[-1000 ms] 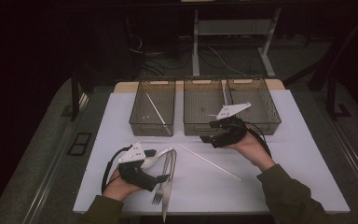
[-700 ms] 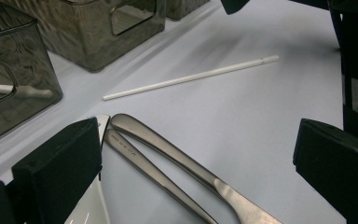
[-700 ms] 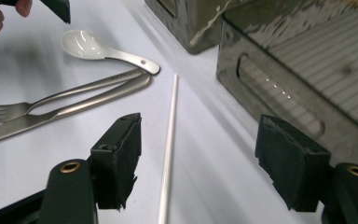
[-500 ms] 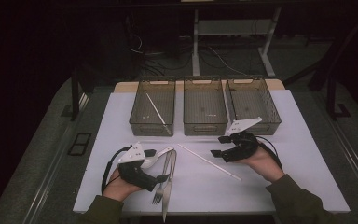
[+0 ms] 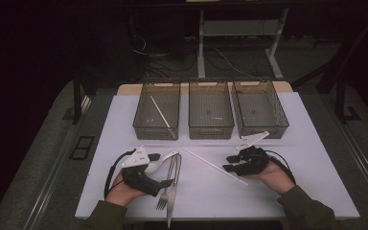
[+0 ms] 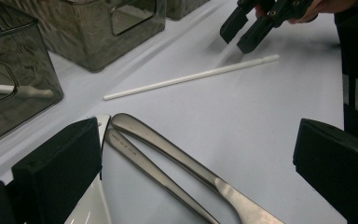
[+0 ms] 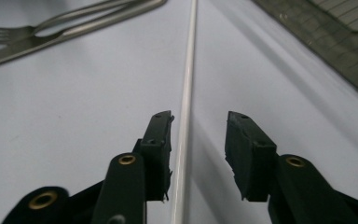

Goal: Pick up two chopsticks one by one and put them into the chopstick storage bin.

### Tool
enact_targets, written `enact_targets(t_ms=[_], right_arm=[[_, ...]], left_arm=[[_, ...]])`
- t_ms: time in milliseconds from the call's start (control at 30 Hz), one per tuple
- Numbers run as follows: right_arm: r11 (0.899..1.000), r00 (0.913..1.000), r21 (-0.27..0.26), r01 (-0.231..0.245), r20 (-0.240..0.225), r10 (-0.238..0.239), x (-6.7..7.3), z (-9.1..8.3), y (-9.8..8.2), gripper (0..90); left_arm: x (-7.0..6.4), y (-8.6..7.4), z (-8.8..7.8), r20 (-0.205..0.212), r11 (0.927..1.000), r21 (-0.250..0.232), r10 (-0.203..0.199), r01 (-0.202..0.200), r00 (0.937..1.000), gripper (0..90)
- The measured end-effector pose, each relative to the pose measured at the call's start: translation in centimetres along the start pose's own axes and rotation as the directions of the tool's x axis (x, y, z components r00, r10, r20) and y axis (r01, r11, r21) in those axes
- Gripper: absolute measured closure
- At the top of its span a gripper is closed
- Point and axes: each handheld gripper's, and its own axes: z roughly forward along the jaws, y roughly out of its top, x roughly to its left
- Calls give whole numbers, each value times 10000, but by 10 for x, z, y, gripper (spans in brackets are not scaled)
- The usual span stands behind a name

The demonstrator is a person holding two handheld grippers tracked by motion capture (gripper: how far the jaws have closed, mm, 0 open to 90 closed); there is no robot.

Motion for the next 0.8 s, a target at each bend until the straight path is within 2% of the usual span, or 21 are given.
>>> enact_targets(t_ms=[33, 400, 633, 800], right_arm=[[10000, 9999, 38, -81, -70, 81, -1, 4, -1, 656], [9993, 9997, 350, 116, -232, -108, 3, 19, 1, 754], [9980, 9997, 579, 241, -69, -237, 7, 30, 5, 819], [9981, 9997, 573, 204, 88, -210, 9, 31, 5, 830]], left_arm=[[0, 0, 0, -2, 10000, -27, -5, 5, 10000, 1], [0, 0, 1, 42, 10000, 35, 19, -19, 10000, 1], [0, 0, 1, 61, 10000, 64, -10, 9, 10000, 1], [0, 0, 1, 60, 10000, 68, 8, -9, 10000, 1]])
